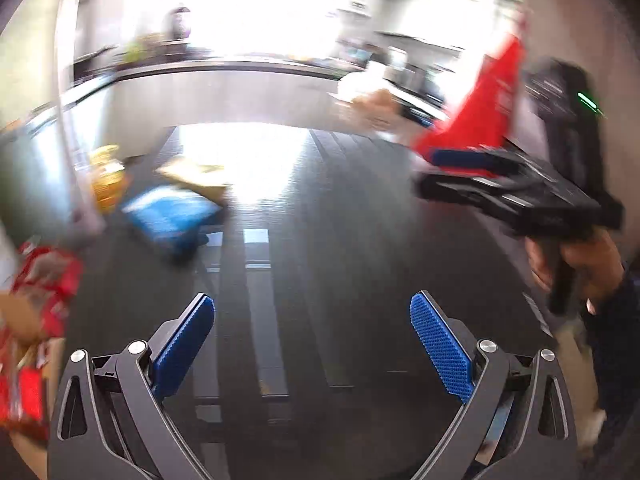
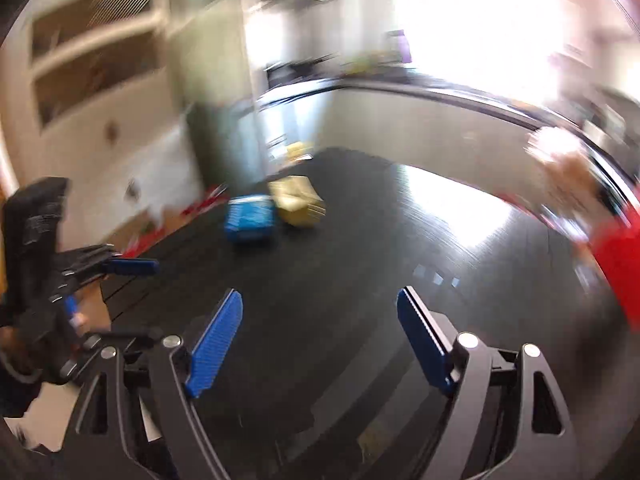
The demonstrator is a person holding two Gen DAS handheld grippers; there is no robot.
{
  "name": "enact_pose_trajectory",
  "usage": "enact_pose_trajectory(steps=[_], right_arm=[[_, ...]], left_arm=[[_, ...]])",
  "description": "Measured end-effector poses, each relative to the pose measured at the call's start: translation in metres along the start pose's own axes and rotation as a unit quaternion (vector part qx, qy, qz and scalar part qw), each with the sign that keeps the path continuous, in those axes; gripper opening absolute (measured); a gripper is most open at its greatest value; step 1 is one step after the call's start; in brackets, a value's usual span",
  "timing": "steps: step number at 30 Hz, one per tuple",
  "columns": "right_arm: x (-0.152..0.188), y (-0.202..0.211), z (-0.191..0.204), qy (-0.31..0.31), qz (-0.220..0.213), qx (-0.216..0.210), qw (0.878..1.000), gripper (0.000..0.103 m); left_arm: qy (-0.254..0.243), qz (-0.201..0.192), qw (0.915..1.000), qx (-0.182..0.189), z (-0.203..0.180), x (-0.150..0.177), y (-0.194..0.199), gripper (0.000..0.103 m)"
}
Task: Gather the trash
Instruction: 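Grasp the yellow sponge block with the right tool while the left tool approaches the blue box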
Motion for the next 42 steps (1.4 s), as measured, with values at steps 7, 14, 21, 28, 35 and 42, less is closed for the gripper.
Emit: enact_pose_trajectory(steps=[7,14,21,28,35,42], right_arm=[[-0.085,-0.167,0.056,0.109,0.093,-0.002,0.99,0.08],[-0.081,-0.233,0.055,0.147,0.161,0.02,0.976,0.08],[-0.076,-0.255,0.051,0.102,0.203,-0.013,0.974,0.057],[-0.068,-0.231,0.035,0.052,0.177,-0.02,0.983,0.057],[-0.052,-0.15,-0.018,-0.014,0.11,-0.028,0.993,0.057],[-0.019,-0.071,-0.074,-0.069,0.067,-0.019,0.995,0.057]], left_arm=[[0.059,-0.015,0.9977,-0.029,0.085,-0.008,0.02,0.095],[0.073,-0.021,0.9967,-0.026,0.117,-0.009,0.019,0.095],[0.084,-0.021,0.9958,-0.029,0.128,-0.01,0.019,0.095],[0.095,-0.008,0.9951,-0.029,0.138,-0.014,0.007,0.095],[0.082,0.054,0.9949,-0.024,0.15,-0.049,-0.052,0.095],[0.04,0.161,0.9858,-0.025,0.168,-0.078,-0.129,0.095]])
Point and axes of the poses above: each gripper's, at about its wrist camera, not at the fingertips, and y roughly against the way its jaws point, z to its left, x to its underside, the point moved 5 cm from there along -y, roughly the way its jaws point, and after that the axes turned 12 degrees about x, right-handed, at the moved point
